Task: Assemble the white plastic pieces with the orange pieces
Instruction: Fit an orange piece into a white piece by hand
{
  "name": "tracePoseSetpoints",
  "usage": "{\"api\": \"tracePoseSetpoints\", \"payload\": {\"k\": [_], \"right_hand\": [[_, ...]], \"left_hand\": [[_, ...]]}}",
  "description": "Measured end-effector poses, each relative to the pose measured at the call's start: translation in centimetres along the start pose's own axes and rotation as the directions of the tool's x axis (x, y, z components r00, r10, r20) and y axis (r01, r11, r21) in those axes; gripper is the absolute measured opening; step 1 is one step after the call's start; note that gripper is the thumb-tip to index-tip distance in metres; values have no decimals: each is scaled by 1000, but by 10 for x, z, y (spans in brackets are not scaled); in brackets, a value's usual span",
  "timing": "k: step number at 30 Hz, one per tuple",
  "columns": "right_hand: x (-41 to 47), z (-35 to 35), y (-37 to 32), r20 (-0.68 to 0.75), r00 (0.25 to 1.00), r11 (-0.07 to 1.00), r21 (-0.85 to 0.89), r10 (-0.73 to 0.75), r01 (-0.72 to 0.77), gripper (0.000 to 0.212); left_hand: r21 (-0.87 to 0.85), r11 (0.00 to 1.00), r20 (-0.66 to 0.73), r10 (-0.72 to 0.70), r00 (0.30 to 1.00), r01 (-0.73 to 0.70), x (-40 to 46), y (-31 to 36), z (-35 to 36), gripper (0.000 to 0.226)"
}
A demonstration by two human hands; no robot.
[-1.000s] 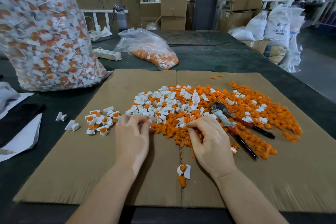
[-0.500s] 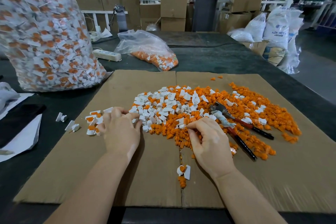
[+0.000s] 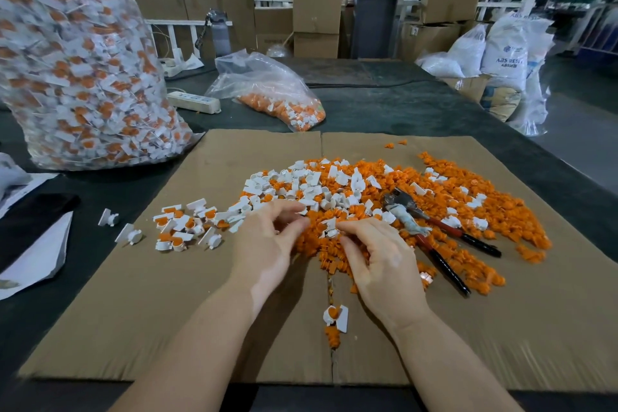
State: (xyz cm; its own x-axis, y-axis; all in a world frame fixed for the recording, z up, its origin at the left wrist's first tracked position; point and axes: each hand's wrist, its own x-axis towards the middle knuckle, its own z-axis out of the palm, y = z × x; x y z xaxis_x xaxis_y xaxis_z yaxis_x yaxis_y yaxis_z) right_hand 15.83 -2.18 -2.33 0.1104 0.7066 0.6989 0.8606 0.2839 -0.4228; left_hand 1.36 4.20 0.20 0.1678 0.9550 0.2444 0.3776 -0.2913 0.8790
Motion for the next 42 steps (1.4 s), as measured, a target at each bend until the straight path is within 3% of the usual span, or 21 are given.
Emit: {"api": "tracePoseSetpoints", "payload": {"k": [5, 12, 17, 28, 33, 38, 42], "right_hand": [[0, -2, 0, 36, 999, 997, 70, 8, -10, 20], [2, -4, 3, 55, 968, 917, 311, 245, -250, 23], [3, -6, 3, 102, 952, 877, 373, 287, -304, 24], [3, -6, 4, 120, 951, 872, 381, 284, -308, 26], [2, -3, 5, 97, 941, 876, 343, 325, -339, 16], [0, -1, 7, 34, 942, 893, 308, 335, -328, 5], [1, -1, 5, 34, 951, 908, 286, 309, -305, 6]], "left_hand": [[-190, 982, 146, 10, 989, 18, -12, 10, 18, 15], [-395, 913, 182, -27, 983, 98, -18, 8, 25, 25], [-419, 904, 108, -45, 993, 86, -18, 11, 31, 20], [-416, 904, 93, -61, 994, 94, -23, 14, 33, 16], [-244, 968, 57, -44, 997, 56, -21, 8, 26, 9], [61, 993, -217, -86, 972, 102, -6, -14, 0, 15], [316, 942, -166, -66, 984, 117, 0, -27, -9, 21]]}}
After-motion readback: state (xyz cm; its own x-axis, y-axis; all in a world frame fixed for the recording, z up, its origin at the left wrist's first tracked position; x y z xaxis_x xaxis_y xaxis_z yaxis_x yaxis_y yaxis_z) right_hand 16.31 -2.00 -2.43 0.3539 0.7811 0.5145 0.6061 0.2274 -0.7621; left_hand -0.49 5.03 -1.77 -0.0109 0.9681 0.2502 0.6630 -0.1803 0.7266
